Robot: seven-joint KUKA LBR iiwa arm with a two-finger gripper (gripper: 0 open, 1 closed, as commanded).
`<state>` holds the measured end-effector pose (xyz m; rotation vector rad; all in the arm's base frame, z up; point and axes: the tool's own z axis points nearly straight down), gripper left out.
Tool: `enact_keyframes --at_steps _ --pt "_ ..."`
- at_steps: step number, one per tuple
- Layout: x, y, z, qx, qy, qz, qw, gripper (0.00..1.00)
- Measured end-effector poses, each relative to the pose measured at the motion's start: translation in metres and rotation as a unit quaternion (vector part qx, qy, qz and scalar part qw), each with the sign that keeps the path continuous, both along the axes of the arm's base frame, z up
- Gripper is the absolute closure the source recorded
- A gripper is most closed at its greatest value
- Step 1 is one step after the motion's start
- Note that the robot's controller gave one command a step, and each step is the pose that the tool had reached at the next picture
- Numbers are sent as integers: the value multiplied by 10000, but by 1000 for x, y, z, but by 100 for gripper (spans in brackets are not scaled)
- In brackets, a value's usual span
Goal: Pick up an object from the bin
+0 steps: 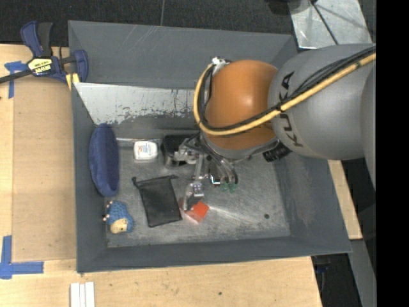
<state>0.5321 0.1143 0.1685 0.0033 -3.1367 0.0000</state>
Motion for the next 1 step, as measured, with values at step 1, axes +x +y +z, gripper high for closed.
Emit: enact_keyframes --at_steps 1 --pt "0 25 -94 3 -50 -1044 9945 0"
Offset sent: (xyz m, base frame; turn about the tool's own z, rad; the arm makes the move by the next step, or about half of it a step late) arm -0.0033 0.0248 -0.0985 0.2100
